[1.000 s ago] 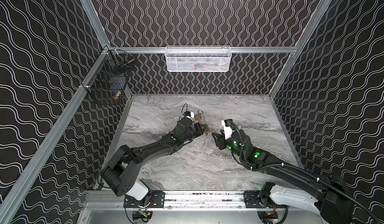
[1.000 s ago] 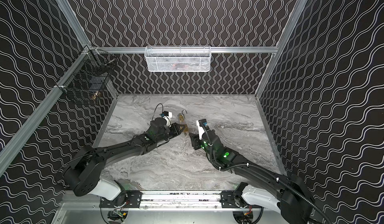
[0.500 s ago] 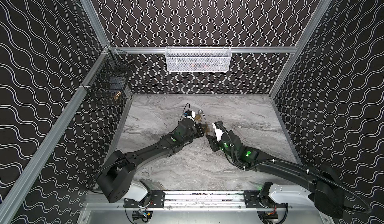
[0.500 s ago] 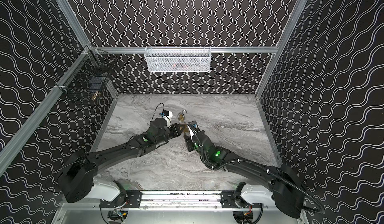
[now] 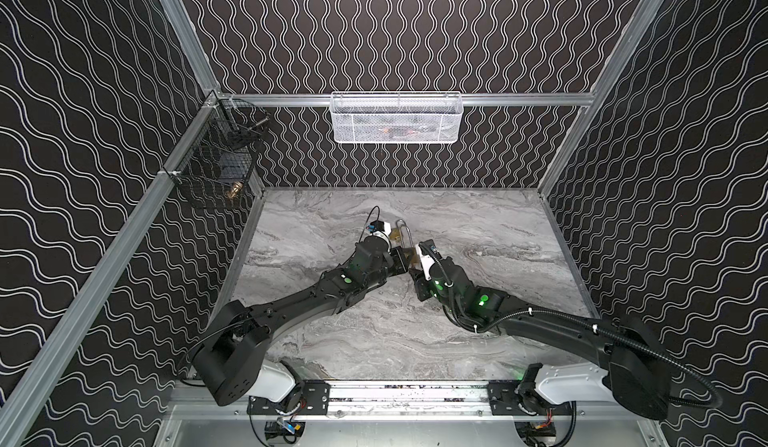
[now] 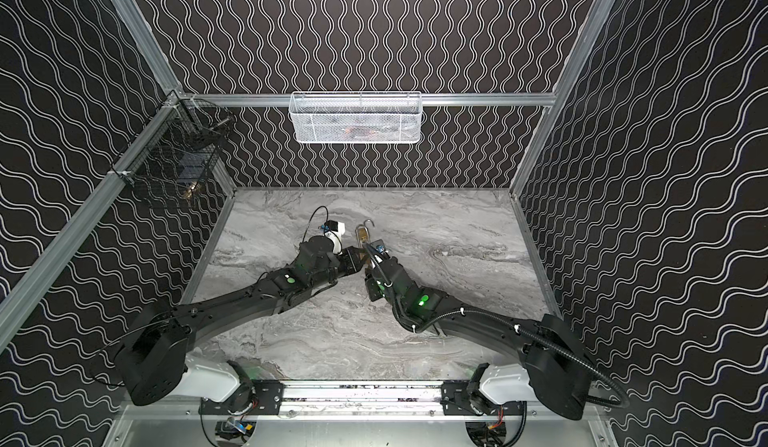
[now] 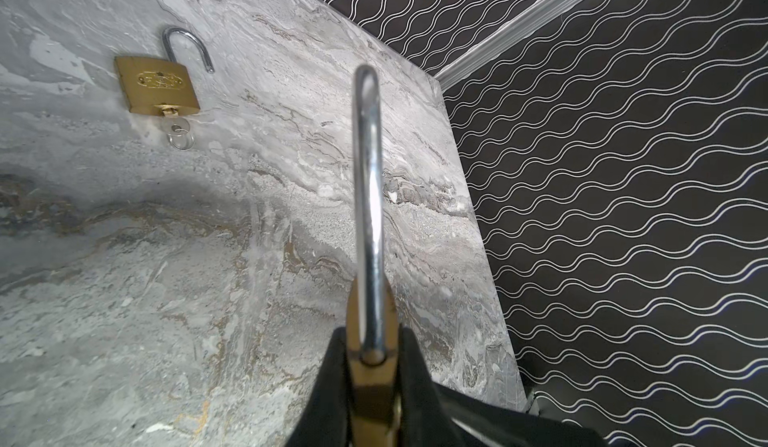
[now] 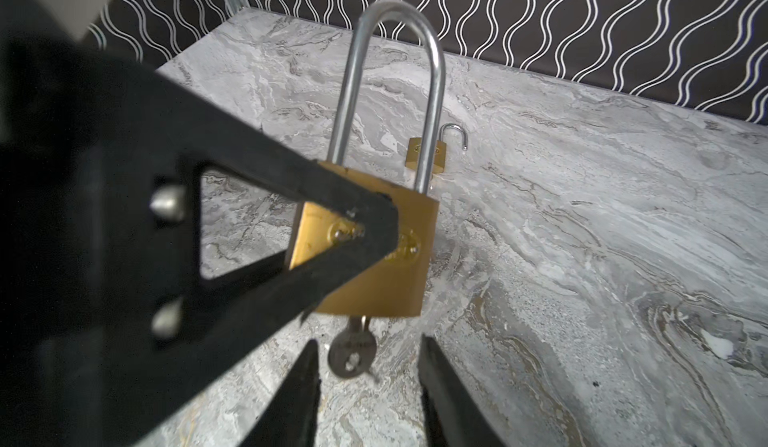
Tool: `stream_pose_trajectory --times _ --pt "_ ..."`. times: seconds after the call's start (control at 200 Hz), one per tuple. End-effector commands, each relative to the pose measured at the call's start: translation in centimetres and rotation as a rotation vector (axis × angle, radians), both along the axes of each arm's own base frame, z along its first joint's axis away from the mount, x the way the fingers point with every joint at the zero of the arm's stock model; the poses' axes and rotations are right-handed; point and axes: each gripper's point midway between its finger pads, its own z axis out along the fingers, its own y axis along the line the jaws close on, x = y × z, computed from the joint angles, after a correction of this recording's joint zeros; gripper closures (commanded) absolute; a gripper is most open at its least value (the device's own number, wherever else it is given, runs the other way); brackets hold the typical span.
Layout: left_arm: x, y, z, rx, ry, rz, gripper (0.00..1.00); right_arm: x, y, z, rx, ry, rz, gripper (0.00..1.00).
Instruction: Unlock with the key
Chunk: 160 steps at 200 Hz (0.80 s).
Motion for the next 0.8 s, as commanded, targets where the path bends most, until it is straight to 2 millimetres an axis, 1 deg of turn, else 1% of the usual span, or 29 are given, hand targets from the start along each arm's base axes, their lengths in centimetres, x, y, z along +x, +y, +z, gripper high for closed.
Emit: stream_pose_trajectory --times 0.0,0.105,0.175,0.285,0.345,0.445,0.796 --pt "0.5 -0.3 2.7 -0.071 -0.074 0.005 1.0 0.4 0.1 0.2 0.0 -0.005 -0.019 0.74" --pt "0.4 -0.2 2.7 -0.073 -0.074 0.008 1.0 0.4 0.3 0.3 0.008 -0.002 -0.017 0.78" --pt "0.4 -0.2 2.8 -0.076 -0.075 0.011 1.0 0.3 0.2 0.4 0.017 -0.001 -0.015 0.88" --pt "0.4 -0.2 2.9 -0.08 -0.076 0.008 1.0 0.2 0.0 0.6 0.036 -0.007 -0.017 0.89" --pt "0.4 -0.3 2.9 -0.083 -0.078 0.009 1.0 0.0 0.0 0.8 0.051 -0.009 -0.013 0.94" --pt "0.4 -0.3 2.8 -0.092 -0.073 0.01 1.0 -0.1 0.0 1.2 0.08 -0.015 -0.009 1.0" --pt "0.3 -0.1 2.9 -0.097 -0.078 0.013 1.0 -0.4 0.0 2.2 0.222 0.008 0.043 1.0"
